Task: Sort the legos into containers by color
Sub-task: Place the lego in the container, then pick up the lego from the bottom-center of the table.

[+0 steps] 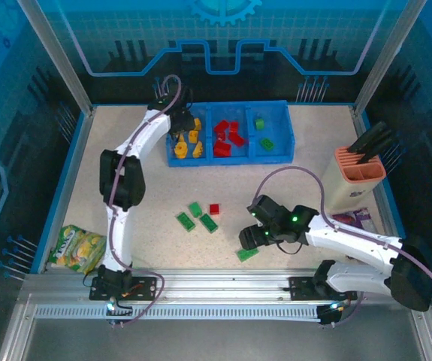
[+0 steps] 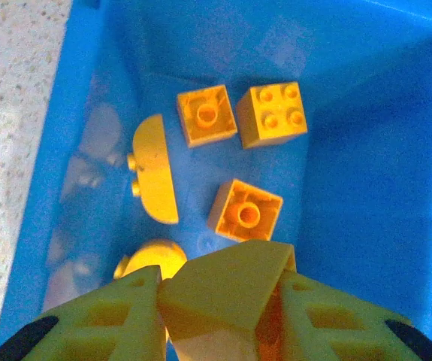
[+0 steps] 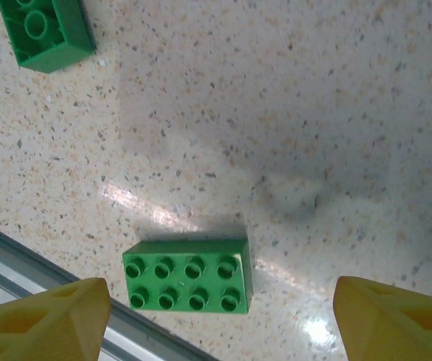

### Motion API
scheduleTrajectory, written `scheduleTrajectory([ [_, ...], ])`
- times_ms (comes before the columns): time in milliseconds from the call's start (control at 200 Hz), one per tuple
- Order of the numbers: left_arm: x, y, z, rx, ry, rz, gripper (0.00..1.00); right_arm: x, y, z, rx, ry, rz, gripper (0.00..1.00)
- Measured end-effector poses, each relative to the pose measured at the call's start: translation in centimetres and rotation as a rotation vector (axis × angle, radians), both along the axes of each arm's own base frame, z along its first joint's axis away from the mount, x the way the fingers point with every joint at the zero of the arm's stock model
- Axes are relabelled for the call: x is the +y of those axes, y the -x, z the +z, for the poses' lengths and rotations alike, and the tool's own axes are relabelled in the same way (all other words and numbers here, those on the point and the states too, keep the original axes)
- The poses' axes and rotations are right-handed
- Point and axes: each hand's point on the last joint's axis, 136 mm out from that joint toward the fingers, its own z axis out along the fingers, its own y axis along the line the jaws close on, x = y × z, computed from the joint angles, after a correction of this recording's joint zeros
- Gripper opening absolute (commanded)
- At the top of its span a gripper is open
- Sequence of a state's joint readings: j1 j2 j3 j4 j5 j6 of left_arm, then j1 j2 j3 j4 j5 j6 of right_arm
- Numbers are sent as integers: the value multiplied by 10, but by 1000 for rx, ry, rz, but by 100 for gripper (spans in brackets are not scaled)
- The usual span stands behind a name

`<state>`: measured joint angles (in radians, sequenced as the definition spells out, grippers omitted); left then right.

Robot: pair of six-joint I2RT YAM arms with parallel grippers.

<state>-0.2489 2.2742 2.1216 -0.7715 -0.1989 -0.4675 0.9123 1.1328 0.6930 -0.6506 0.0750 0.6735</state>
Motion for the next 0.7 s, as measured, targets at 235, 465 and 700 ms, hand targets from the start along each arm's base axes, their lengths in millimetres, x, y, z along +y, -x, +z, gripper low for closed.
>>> scheduleTrajectory([
  [235, 4, -13, -21, 32, -24, -15, 49, -1, 11, -9, 71, 12, -90, 82],
  [465, 3, -17, -16, 17, -15, -38, 58, 8, 21, -29, 129, 80, -68, 86],
  [700, 0, -19, -11, 7, 1, -52, 63, 16, 19, -37, 151, 120, -55, 87],
])
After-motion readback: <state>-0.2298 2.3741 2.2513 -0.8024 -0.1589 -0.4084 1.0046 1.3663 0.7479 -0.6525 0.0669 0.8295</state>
